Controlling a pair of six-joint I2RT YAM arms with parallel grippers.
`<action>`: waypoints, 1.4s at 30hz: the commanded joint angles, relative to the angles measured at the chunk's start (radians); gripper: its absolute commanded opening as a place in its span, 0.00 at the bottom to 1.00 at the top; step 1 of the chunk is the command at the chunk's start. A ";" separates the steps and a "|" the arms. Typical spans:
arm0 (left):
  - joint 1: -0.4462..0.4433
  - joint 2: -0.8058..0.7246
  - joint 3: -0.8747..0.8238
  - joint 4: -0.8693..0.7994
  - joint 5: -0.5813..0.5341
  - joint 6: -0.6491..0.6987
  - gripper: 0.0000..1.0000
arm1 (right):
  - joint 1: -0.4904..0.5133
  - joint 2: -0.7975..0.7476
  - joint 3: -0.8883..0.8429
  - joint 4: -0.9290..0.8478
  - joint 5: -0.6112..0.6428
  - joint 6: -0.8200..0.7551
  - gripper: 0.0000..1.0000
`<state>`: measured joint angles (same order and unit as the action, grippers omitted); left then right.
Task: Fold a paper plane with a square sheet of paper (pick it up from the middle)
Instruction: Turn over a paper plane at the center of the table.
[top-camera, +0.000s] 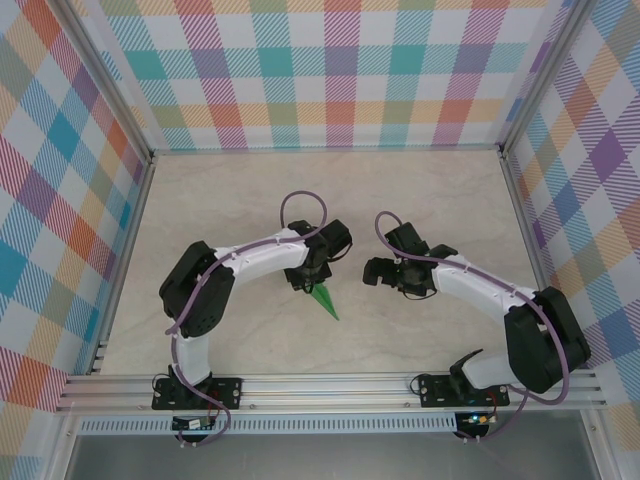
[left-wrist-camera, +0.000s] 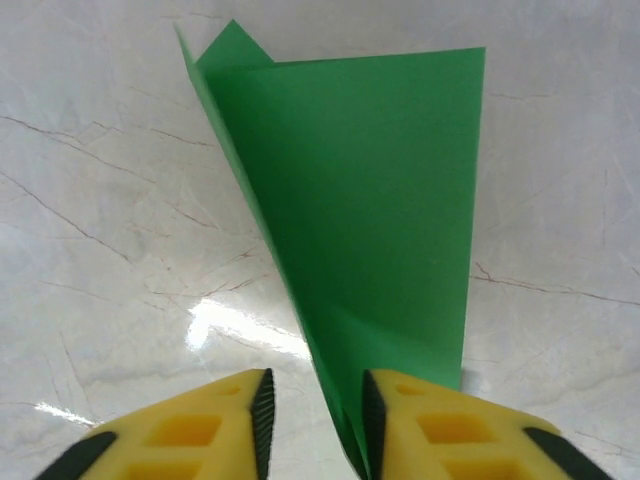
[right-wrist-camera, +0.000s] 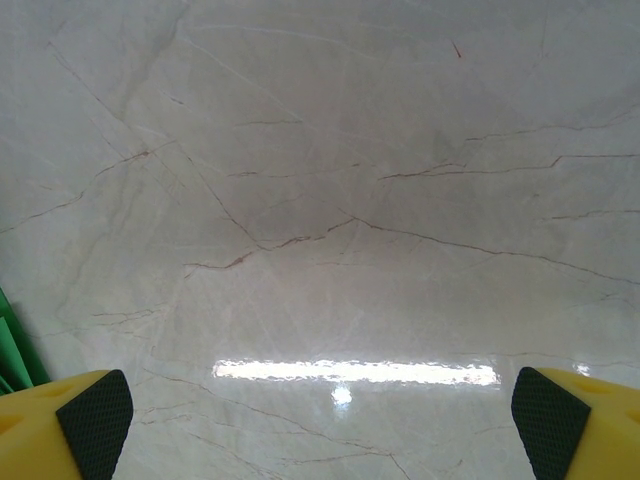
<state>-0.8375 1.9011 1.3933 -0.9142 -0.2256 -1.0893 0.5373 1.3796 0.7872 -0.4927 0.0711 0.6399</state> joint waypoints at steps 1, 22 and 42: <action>-0.010 -0.045 -0.021 -0.001 -0.003 -0.029 0.25 | -0.005 0.011 0.024 -0.027 0.001 0.010 1.00; 0.123 -0.304 -0.188 0.529 0.431 0.321 0.00 | -0.030 -0.087 0.092 0.058 -0.345 -0.048 0.92; 0.153 -0.365 -0.662 0.978 0.376 0.118 0.00 | 0.161 0.104 0.197 0.028 -0.214 -0.016 0.52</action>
<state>-0.6949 1.5734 0.7635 0.0277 0.2047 -0.9352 0.6678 1.4540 0.9382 -0.4389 -0.2005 0.6170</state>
